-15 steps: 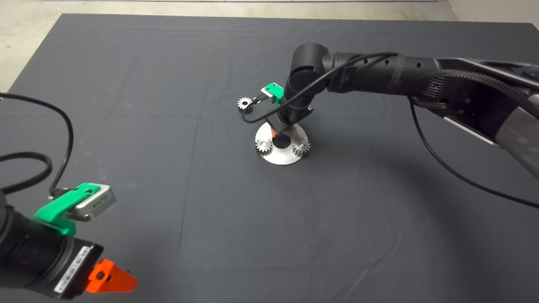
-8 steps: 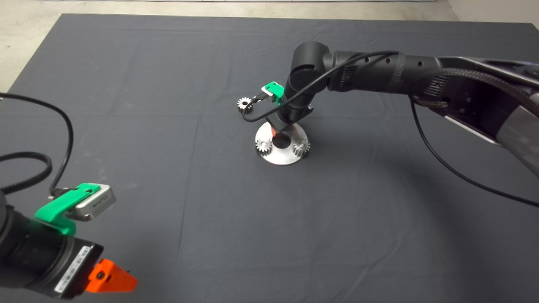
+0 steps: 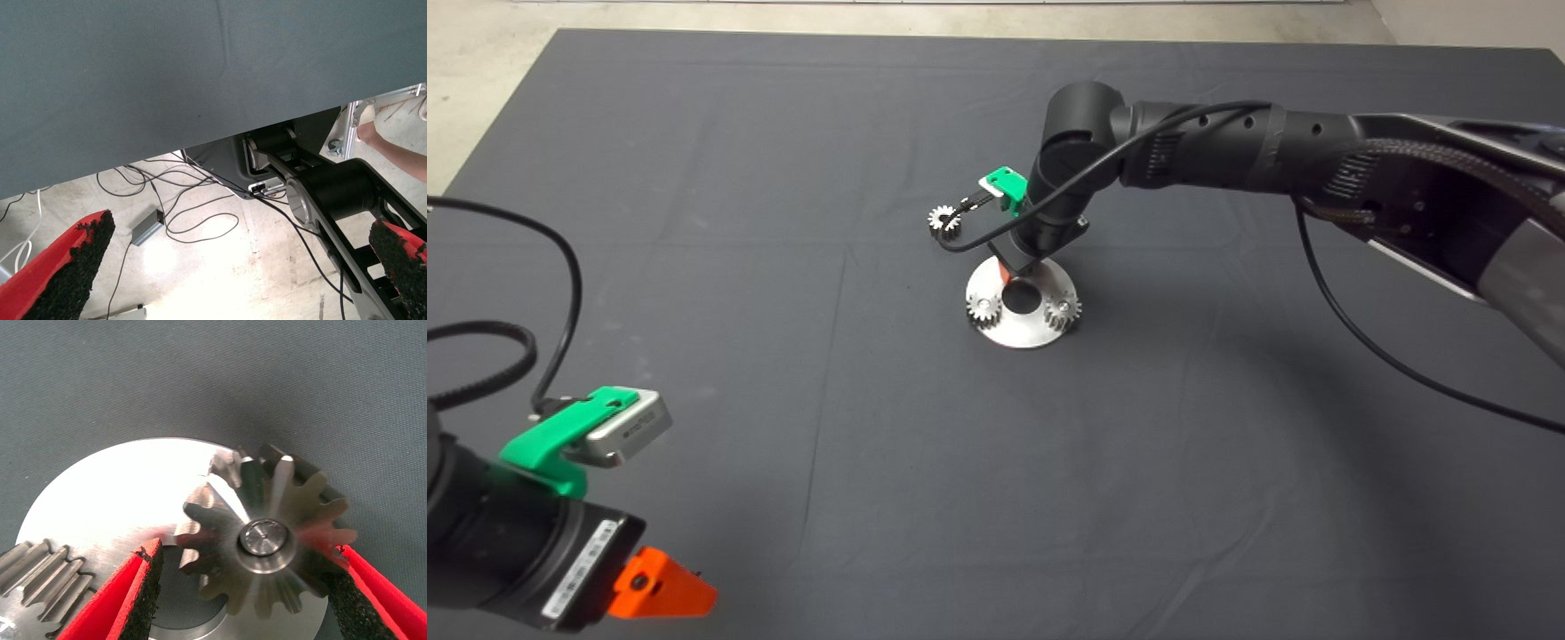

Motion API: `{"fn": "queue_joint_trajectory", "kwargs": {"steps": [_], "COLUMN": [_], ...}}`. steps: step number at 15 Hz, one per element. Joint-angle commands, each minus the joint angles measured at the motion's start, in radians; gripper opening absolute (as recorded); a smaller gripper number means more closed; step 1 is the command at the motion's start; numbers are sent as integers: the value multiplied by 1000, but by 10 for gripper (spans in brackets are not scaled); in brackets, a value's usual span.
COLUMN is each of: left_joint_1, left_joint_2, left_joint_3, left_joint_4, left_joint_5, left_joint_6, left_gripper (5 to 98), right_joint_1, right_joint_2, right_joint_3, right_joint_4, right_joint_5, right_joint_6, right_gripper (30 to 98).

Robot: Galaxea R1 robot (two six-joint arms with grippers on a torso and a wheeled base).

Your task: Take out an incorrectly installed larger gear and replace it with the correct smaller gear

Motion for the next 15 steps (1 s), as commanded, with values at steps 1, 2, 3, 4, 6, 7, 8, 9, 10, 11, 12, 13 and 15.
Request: {"fn": "queue_joint_trajectory", "kwargs": {"steps": [1,2,3,4,6,7,8,9,10,11,12,13,15], "left_joint_1": [-10,-10,-10,-10,-9,-9,-9,-9,-9,-9,-9,-9,-9], "left_joint_2": [-6,-6,-5,-4,-4,-4,-4,-4,-4,-4,-4,-4,-4], "left_joint_3": [17,17,17,17,19,19,19,19,19,19,19,19,19], "left_joint_4": [-16,-16,-16,-16,-16,-16,-16,-16,-16,-16,-16,-16,-16], "left_joint_5": [2,2,2,2,2,2,2,2,2,2,2,2,2], "left_joint_6": [-2,-1,-1,-1,-1,-1,-1,-2,-3,-2,-3,-3,-3], "left_gripper": [983,983,983,983,983,983,983,983,983,983,983,983,983], "right_joint_1": [23,23,23,23,23,23,23,23,23,23,23,23,22], "right_joint_2": [5,5,6,6,7,8,8,8,8,8,8,8,6], "right_joint_3": [-55,-57,-57,-57,-57,-57,-57,-54,-52,-52,-52,-51,-51], "right_joint_4": [11,11,9,2,1,1,1,1,1,1,1,1,1], "right_joint_5": [45,53,59,64,91,99,101,101,101,101,101,101,99], "right_joint_6": [6,6,6,6,6,6,6,6,6,6,6,6,9], "right_gripper": [606,606,606,606,606,606,606,606,596,559,554,553,529]}}
